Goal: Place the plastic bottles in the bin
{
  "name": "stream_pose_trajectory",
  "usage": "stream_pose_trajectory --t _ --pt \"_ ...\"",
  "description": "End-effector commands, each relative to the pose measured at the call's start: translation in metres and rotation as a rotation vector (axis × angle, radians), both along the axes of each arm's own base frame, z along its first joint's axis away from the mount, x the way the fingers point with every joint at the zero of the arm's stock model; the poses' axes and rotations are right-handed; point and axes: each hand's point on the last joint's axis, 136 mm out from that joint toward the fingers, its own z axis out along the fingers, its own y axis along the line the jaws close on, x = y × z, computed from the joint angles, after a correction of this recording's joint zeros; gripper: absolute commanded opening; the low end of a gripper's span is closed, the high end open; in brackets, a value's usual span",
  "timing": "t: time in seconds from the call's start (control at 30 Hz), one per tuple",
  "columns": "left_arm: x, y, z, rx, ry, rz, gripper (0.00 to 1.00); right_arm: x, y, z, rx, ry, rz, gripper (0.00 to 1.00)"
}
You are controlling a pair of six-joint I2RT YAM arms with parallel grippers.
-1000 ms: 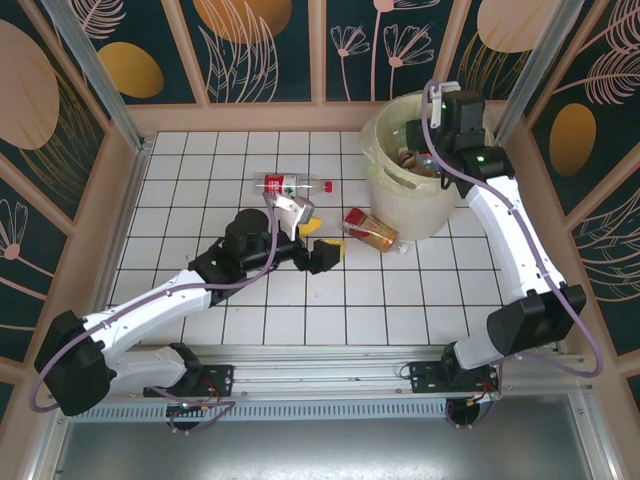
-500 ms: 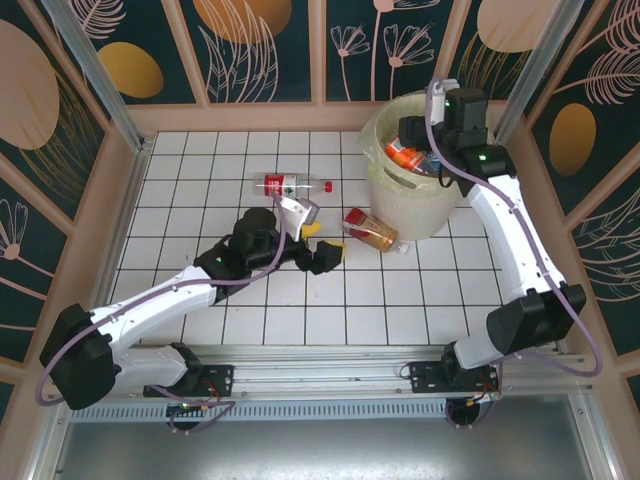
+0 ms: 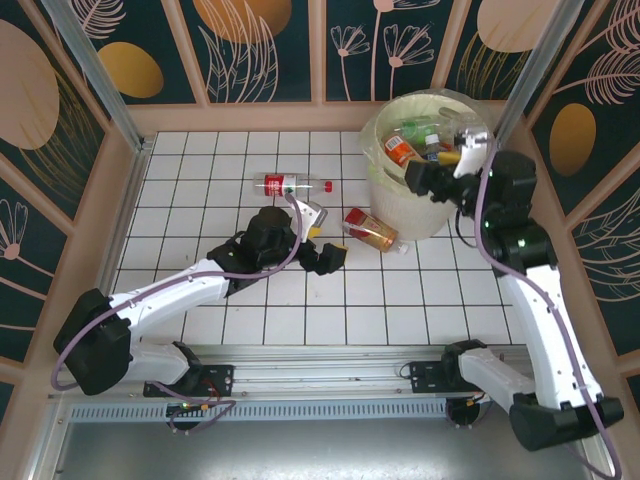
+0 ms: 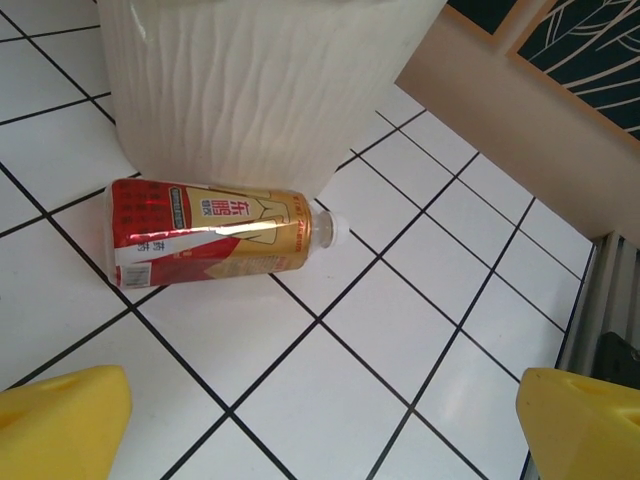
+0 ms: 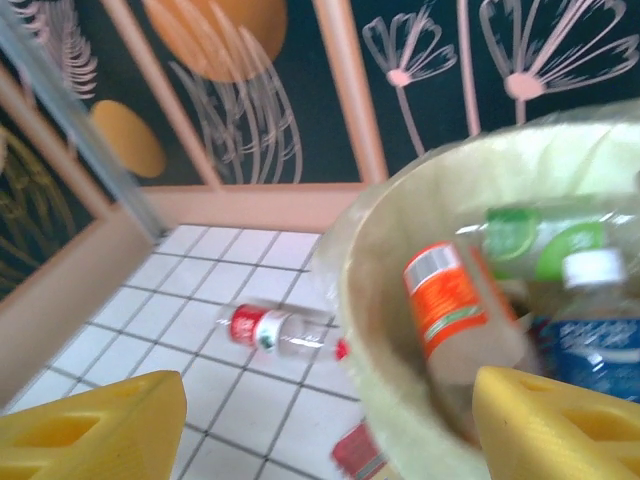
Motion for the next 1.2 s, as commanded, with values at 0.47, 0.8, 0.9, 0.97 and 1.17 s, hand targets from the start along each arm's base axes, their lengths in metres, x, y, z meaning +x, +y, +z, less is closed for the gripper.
stream_pose_trajectory --t 0.47,0.8,0.9,0.97,1.17 --pt "-0.033 0.027 0.053 -0.158 -0.168 -0.025 0.99 -0.031 0.033 -0.178 0.058 0.188 0.0 0.8" --pt "-0.034 0.033 0.045 -0.139 -0.158 -0.008 0.99 -0.011 0.036 -0.225 -0.051 0.19 -0.027 0.87" --pt "-0.034 0.03 0.044 -0.138 -0.154 -0.019 0.99 -0.002 0.036 -0.24 -0.085 0.217 -0.048 0.87" --pt "-0.034 0.028 0.042 -0.135 -0.148 -0.025 0.99 0.006 0.036 -0.249 -0.12 0.23 -0.064 0.87" --pt "-0.035 0.029 0.036 -0.126 -0.134 -0.028 0.99 0.024 0.04 -0.266 -0.22 0.272 -0.062 0.89"
